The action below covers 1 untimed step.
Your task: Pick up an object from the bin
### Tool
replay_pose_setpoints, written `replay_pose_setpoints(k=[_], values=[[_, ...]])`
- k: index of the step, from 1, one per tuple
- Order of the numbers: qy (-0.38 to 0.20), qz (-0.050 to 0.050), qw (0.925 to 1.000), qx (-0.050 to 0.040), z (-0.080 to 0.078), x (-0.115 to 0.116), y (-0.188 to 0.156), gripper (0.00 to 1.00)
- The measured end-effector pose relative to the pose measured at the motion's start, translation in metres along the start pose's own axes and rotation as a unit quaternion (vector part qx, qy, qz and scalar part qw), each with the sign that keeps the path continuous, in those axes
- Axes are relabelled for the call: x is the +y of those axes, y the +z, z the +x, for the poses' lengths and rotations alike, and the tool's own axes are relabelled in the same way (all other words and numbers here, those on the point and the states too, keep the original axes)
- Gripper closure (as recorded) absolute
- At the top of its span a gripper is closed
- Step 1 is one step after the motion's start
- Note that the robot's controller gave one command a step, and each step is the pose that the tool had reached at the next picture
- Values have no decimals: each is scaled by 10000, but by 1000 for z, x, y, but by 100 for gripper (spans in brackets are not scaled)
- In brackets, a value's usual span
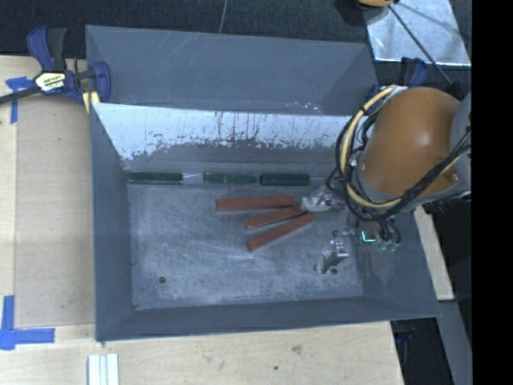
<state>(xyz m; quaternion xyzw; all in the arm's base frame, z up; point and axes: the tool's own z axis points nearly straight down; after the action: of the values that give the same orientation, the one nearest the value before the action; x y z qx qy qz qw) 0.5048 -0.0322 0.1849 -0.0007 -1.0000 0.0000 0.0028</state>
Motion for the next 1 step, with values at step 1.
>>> replay_pose_setpoints(k=[1], values=[[-5,3,10000,-42,-2,0,-4,0]])
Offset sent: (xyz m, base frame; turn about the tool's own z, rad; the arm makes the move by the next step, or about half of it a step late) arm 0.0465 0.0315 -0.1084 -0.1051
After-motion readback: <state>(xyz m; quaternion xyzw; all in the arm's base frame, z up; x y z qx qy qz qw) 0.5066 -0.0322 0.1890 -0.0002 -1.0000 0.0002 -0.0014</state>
